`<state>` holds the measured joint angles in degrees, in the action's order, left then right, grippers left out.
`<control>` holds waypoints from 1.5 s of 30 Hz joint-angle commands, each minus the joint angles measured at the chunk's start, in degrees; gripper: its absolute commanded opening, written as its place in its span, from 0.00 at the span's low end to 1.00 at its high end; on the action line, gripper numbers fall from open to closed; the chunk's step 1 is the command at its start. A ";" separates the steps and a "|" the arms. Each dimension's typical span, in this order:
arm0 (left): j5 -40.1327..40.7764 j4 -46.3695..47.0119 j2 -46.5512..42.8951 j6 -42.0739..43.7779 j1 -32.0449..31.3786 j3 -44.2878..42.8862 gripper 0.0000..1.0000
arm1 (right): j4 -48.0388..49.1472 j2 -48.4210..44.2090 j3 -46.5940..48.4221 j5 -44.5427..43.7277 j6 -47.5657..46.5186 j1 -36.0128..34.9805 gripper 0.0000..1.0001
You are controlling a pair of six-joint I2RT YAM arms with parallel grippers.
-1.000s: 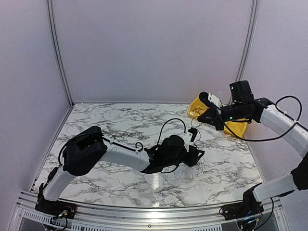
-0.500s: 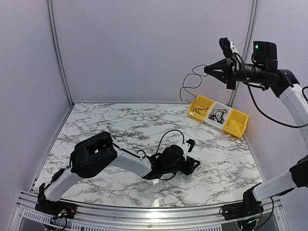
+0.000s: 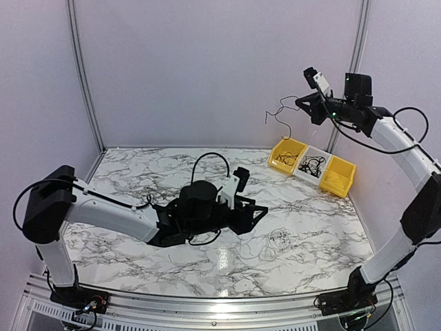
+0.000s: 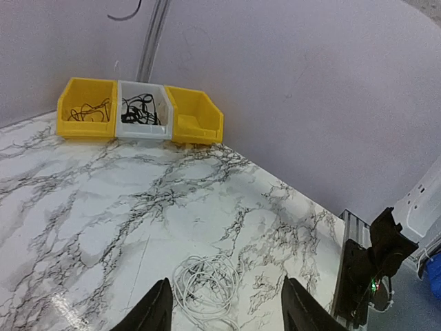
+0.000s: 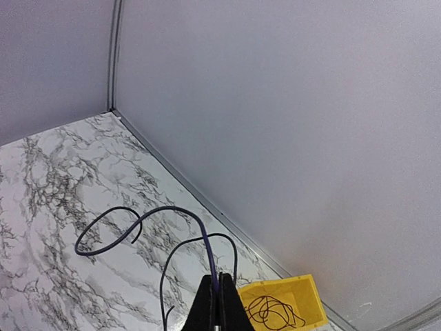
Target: Untangle the cables
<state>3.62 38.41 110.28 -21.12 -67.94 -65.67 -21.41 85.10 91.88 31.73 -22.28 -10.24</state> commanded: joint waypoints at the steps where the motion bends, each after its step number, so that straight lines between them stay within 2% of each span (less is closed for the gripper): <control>1: 4.38 -2.39 -9.32 5.70 0.21 6.79 0.57 | 6.02 7.98 0.55 -5.66 2.23 3.61 0.00; 7: 10.28 -19.87 -13.80 10.04 2.69 4.47 0.60 | 7.41 22.21 8.64 -10.99 2.71 7.59 0.00; 11: 8.21 -21.63 -13.37 7.70 7.39 3.23 0.57 | 4.89 31.30 17.19 -12.33 2.73 8.99 0.00; 16: -3.08 -22.42 -13.28 -4.68 14.58 2.38 0.54 | 0.35 42.09 27.98 -14.97 2.06 9.05 0.00; 21: -4.63 -22.42 -13.58 -4.12 15.27 2.89 0.53 | -2.43 50.32 34.34 -18.66 3.04 9.07 0.00; 30: -4.47 -22.50 -14.46 -2.78 15.25 3.27 0.53 | 0.94 47.40 25.73 -18.96 5.43 9.62 0.00; 37: -5.33 -22.68 -13.96 -2.44 15.25 3.18 0.52 | 9.33 37.15 13.78 -6.73 5.55 12.41 0.00; 45: -5.13 -22.77 -14.34 -1.91 15.24 3.27 0.52 | 8.53 36.69 13.86 -9.21 6.13 12.44 0.00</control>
<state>-1.08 16.82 97.14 -24.03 -52.66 -61.78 -13.76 121.54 104.38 22.37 -16.91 2.33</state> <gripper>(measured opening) 0.525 0.018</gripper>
